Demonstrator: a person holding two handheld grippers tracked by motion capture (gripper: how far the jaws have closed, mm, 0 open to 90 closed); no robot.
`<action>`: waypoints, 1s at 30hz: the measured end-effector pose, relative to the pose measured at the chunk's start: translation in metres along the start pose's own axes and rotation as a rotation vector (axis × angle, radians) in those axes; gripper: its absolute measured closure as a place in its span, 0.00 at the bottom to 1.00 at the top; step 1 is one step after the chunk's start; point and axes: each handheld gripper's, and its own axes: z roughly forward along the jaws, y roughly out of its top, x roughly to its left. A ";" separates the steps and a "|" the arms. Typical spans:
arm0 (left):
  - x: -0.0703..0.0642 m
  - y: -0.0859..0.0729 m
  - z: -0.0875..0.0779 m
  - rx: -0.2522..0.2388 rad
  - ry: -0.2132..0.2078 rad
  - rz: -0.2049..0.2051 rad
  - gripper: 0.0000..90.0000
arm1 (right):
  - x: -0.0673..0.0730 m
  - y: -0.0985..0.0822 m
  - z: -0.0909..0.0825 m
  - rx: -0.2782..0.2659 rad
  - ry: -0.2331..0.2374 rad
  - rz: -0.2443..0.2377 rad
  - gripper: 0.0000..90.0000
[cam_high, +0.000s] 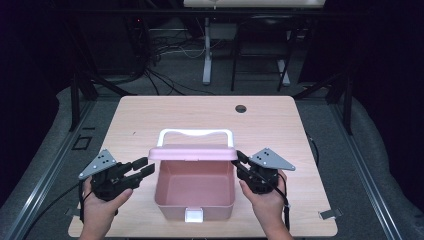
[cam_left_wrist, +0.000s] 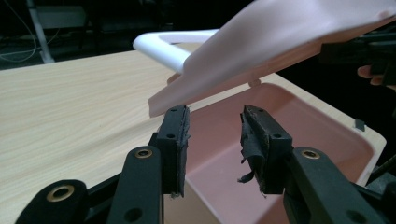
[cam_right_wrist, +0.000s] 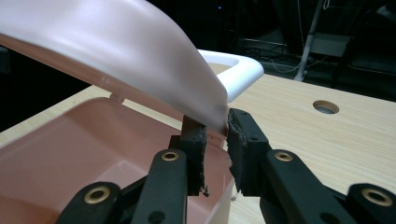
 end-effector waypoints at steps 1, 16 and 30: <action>0.001 -0.004 0.003 0.010 0.003 0.001 0.67 | 0.000 0.000 0.000 -0.003 -0.006 0.002 0.85; 0.006 -0.022 0.019 0.052 0.023 -0.007 0.65 | 0.001 0.008 0.006 -0.023 -0.042 -0.013 0.86; 0.011 -0.026 0.021 0.061 0.039 -0.019 0.62 | 0.001 0.015 0.012 -0.041 -0.077 -0.017 0.89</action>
